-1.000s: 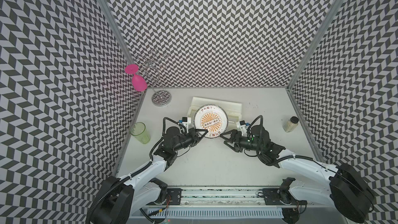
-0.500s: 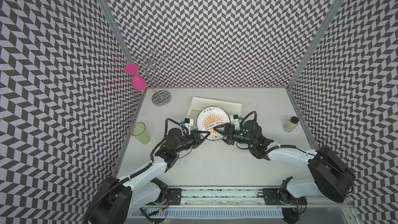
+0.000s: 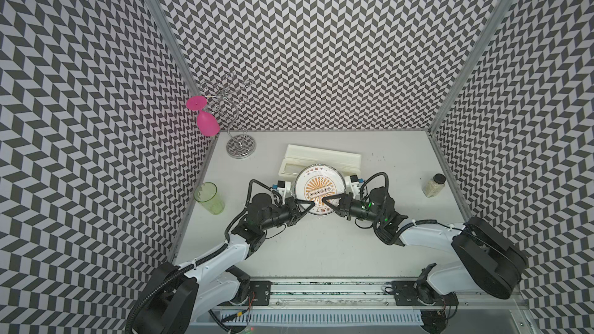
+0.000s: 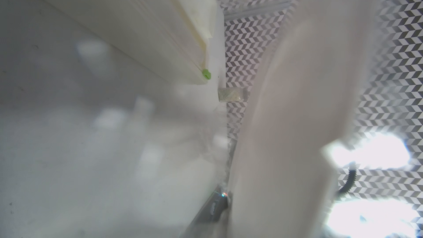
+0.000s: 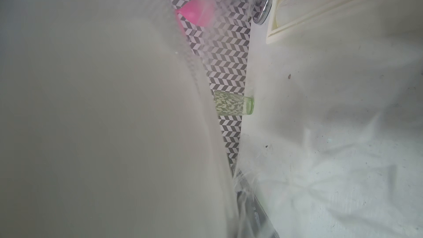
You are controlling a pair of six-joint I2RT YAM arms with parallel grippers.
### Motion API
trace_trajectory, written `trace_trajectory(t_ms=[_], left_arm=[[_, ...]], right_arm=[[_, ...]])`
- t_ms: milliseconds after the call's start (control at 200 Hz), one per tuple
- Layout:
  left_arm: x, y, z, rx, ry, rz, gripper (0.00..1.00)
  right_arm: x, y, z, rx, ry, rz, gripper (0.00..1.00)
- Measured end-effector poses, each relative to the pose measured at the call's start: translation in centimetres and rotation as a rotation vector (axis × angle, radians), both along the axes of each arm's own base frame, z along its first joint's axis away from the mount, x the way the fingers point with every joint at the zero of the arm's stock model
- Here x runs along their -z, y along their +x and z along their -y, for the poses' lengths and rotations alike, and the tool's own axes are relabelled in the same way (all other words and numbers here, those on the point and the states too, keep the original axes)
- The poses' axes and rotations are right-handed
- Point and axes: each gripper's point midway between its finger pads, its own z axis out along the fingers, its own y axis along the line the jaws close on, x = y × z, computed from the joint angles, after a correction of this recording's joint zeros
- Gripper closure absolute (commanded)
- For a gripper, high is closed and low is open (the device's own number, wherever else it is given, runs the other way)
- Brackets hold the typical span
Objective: Wrap the plate with plastic wrap
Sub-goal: Cover the plate with plastic wrap, then place the plate at the center of the board.
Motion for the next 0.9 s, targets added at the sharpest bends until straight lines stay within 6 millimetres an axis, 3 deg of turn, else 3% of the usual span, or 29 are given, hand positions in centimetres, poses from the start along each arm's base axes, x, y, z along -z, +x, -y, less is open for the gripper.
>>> trace_trajectory(t_ms=[55,120,150,225,346,586,781,901], left_arm=[[0.2,-0.1,0.0,0.008,0.006,-0.004,1.00],[0.8,-0.2,0.0,0.022,0.023,-0.002,1.00],[1.1,-0.3,-0.1,0.026,0.032,-0.005,1.00],[2.1,-0.6,-0.2,0.039,0.055,-0.017,1.00],[4.1,-1.4,-0.6,0.056,0.092,-0.049,1.00],[7.4,-1.8,-0.7,0.080,0.154,-0.092,1.00],[9.1,-1.5,-0.1,0.095,0.181,-0.090,1.00],[10.6,-3.2,1.0,0.150,0.197,-0.104,1.00]], right_arm=[[0.3,-0.2,0.2,0.001,0.003,-0.005,0.78],[0.9,-0.7,0.5,-0.002,0.002,-0.025,0.51],[1.2,-1.0,0.7,-0.005,-0.001,-0.031,0.43],[2.3,-1.8,1.3,-0.013,-0.014,-0.060,0.31],[4.3,-3.1,2.5,-0.029,-0.050,-0.113,0.20],[8.6,-3.6,7.1,-0.013,-0.170,-0.216,0.15],[8.8,-3.1,9.6,0.016,-0.227,-0.212,0.16],[8.3,-2.2,10.4,0.032,-0.256,-0.197,0.16]])
